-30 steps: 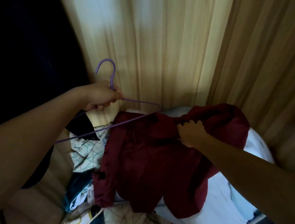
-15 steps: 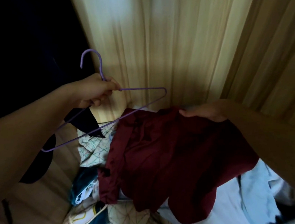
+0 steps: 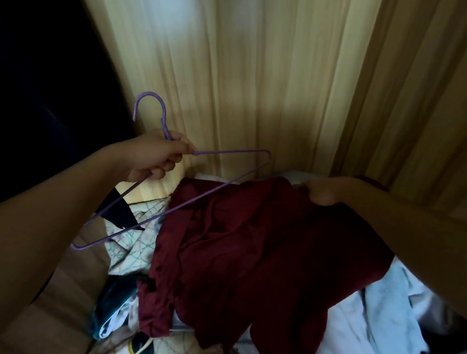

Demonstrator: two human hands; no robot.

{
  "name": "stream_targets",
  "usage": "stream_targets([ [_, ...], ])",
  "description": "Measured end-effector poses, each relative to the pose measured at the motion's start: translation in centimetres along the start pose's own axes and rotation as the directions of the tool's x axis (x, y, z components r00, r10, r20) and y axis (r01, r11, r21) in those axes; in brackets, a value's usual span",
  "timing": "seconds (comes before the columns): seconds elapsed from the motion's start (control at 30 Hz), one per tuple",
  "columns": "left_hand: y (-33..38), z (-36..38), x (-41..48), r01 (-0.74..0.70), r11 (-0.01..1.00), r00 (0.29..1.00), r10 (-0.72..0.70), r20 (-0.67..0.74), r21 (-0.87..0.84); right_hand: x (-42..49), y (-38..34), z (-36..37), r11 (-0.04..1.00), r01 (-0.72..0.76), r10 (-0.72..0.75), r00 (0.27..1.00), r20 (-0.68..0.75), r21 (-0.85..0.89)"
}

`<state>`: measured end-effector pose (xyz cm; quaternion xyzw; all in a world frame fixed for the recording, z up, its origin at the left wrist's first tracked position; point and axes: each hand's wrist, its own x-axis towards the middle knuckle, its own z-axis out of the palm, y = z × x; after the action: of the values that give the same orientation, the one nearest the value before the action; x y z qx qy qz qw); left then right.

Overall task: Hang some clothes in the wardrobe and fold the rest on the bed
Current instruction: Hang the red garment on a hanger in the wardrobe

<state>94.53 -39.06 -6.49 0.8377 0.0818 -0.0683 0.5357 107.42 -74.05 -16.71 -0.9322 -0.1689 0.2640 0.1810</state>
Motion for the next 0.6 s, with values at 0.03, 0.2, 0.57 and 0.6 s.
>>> stream_targets([
  [0.03, 0.1, 0.1, 0.1, -0.001, 1.0, 1.0, 0.001, 0.007, -0.001, 0.1, 0.0, 0.3, 0.968, -0.045, 0.043, 0.999, -0.013, -0.245],
  [0.2, 1.1, 0.1, 0.0, -0.038, 0.999, 0.999, 0.038, 0.027, 0.0, -0.8, 0.0, -1.2, 0.737, -0.125, 0.122, 0.991, -0.051, -0.664],
  [0.57, 7.2, -1.2, -3.4, -0.221, 0.972, 0.973, 0.226, 0.052, -0.079, -10.0, -7.1, -12.7, 0.916, 0.28, -0.398, 0.551, -0.733, -0.286],
  [0.6, 7.9, -1.3, -3.9, -0.24, 0.967, 0.968, 0.245, 0.06, -0.083, -11.0, -8.1, -13.2, 0.905, 0.287, -0.423, 0.526, -0.738, -0.314],
])
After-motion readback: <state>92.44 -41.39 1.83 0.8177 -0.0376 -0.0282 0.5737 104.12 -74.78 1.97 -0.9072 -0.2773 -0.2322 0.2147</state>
